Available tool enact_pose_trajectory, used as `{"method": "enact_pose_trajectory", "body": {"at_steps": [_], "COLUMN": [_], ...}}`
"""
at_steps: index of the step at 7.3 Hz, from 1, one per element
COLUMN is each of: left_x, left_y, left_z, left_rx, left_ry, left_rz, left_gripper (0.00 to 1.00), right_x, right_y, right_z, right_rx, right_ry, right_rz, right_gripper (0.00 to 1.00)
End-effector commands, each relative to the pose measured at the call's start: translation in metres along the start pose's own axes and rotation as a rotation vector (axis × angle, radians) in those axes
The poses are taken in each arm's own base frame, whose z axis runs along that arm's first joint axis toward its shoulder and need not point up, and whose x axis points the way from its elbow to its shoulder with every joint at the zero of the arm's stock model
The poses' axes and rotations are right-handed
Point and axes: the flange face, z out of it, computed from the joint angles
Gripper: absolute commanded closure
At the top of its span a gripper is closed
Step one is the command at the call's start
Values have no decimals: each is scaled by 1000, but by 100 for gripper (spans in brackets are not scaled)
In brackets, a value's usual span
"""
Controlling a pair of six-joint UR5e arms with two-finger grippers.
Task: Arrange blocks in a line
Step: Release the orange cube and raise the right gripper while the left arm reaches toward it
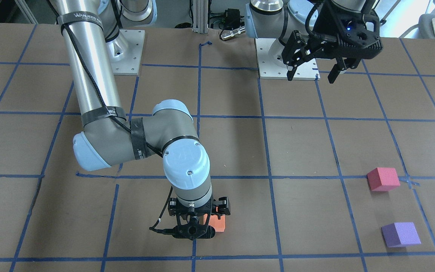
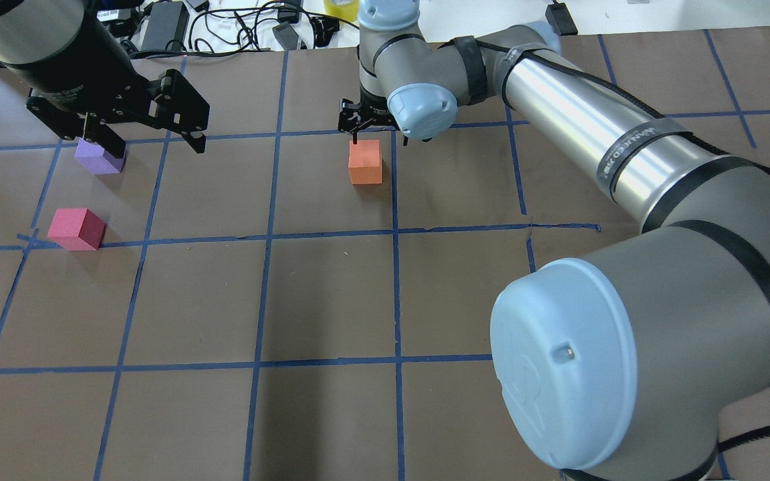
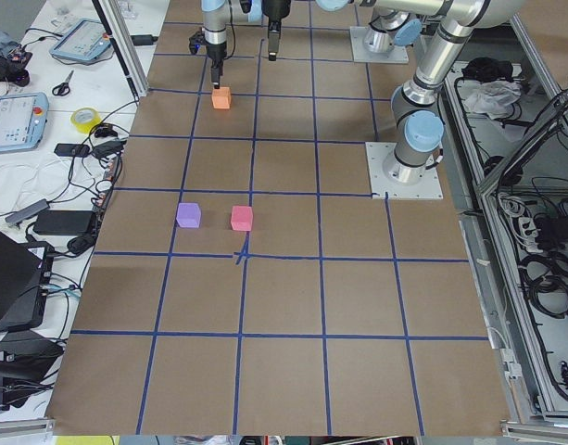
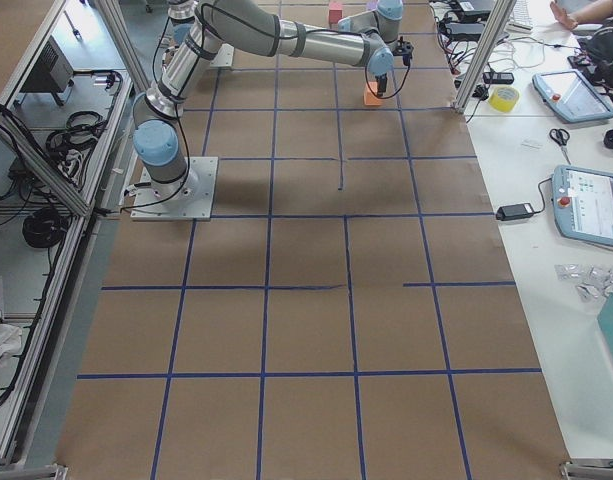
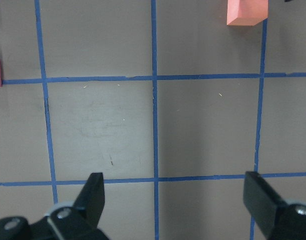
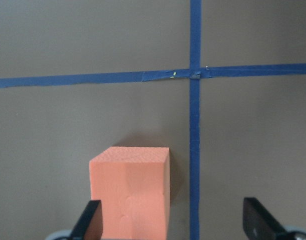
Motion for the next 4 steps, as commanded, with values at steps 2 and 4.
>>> {"method": "enact_pose_trajectory", "body": {"at_steps": [2, 4], "left_x": [0, -1], "left_y": [-1, -1], "left_z": [2, 1], "left_rx": [-2, -1], "left_ry": [0, -1], "left_rz": [-1, 10], "left_gripper": [0, 0], "right_x": [112, 148], "right_y": [-4, 38], "right_z": [-116, -204], "right_rx": [-78, -79], "right_ry": [24, 64], "right_rz": [-16, -104], "right_gripper": [0, 1]}}
